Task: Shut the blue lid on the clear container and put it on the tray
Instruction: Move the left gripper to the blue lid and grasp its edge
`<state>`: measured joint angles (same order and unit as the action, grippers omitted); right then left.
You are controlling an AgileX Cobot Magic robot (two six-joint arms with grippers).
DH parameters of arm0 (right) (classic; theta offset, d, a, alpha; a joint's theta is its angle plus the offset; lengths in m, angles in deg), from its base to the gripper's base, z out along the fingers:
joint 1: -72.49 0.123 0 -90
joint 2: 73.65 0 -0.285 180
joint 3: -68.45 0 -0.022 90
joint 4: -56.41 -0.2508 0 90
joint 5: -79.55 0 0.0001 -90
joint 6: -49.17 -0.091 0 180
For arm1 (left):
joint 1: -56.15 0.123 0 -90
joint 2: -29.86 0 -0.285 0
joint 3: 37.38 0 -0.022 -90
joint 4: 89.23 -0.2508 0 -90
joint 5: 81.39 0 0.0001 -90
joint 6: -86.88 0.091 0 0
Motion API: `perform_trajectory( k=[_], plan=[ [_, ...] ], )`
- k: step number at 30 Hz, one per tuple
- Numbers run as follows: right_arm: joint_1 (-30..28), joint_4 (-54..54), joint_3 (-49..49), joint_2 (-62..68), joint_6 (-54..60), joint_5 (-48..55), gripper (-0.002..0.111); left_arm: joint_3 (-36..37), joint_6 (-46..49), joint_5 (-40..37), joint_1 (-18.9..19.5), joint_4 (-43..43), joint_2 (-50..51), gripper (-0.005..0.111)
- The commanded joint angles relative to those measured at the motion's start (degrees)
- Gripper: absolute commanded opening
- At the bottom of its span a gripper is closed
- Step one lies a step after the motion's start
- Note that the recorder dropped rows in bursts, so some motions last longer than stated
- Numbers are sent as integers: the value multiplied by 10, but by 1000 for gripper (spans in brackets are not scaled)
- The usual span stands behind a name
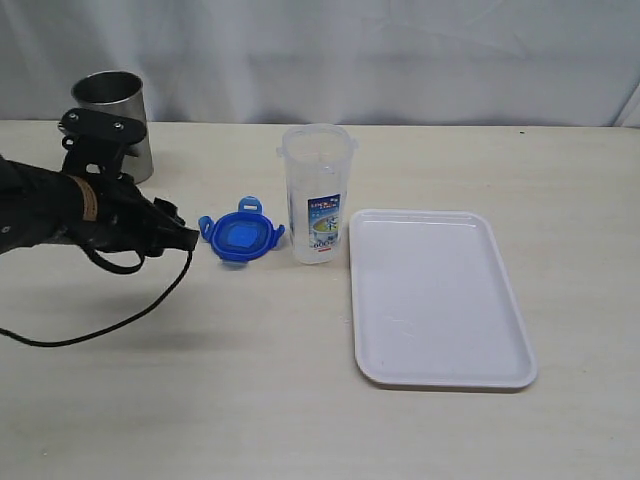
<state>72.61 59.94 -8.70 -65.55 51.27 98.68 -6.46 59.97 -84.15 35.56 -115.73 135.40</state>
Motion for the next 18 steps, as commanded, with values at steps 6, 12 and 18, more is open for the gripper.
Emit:
perform_trajectory(
  k=[6,12,18],
  plan=[
    [0,-1,-1,-3,0,2,4,-83,-4,-55,-1,17,89,53],
    [0,-1,-1,-3,0,2,4,-155,81,-181,-1,121,103,53],
    [0,-1,-1,-3,0,2,4,-211,374,-285,22,430,104,53]
  ],
)
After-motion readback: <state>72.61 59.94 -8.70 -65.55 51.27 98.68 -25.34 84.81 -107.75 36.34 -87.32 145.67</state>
